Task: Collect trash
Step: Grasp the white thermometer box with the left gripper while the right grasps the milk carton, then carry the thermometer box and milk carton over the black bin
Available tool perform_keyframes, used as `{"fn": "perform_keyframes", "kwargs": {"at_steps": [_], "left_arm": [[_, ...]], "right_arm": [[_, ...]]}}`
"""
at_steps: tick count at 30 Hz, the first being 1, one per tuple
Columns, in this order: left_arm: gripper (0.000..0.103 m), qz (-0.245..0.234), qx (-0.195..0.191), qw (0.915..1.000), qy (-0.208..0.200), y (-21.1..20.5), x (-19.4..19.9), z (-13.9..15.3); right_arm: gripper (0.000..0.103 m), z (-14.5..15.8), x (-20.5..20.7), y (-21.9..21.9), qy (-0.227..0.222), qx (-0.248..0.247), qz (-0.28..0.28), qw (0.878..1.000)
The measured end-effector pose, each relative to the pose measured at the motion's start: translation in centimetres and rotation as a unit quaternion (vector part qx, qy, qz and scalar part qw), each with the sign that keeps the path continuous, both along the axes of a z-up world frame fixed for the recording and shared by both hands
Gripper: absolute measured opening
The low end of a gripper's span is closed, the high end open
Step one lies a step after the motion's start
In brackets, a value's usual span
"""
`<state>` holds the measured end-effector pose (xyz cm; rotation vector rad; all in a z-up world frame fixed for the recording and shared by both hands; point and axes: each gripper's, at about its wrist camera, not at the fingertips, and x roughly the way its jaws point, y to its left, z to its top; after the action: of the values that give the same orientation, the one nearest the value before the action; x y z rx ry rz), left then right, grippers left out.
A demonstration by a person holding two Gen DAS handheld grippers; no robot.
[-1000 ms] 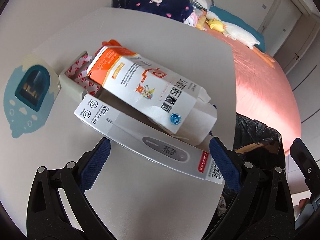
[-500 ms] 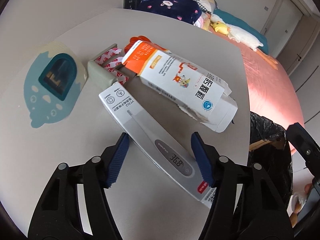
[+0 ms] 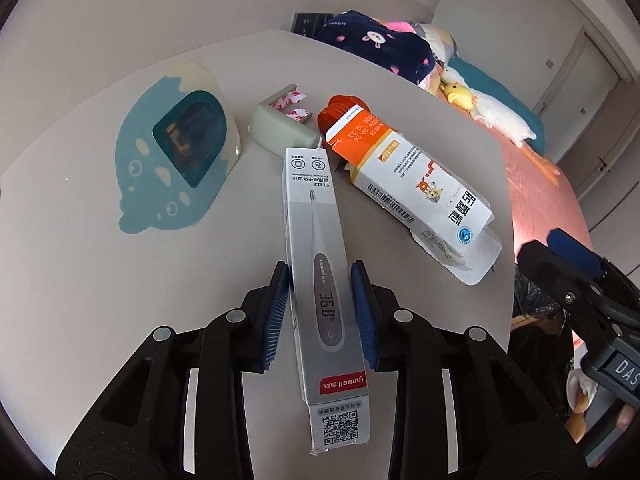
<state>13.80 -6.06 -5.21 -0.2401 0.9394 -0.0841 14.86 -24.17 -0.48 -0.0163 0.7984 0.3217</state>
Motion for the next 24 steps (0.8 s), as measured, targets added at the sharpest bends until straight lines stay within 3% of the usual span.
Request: {"fn": "perform_keyframes", "kwargs": {"at_steps": [4,15,21,24], "left_arm": [[0.031,-0.008,-0.014,0.9999,-0.003,0.5,-0.3,-0.1],[0.029,-0.010,-0.032,0.9993,-0.016,1.9,-0.8,0.2],[0.028,-0.009,-0.042,0.9990,-0.011,2.4,-0.8,0.0],[0.027,-0.008,-0.050,0.9987,-0.012,2.6,-0.7,-0.1]], "right_arm": [[0.083,-0.3,1.0,2.0,0.000,-0.019,0.028,0.999],[0.083,-2.6,4.9,6.1,0.010,-0.128,0.070,0.989],[0.083,-3.3,6.5,7.0,0.028,-0.137,0.084,0.987],[0.074,-3.6,6.8,7.3,0.040,-0.132,0.086,0.987]]}}
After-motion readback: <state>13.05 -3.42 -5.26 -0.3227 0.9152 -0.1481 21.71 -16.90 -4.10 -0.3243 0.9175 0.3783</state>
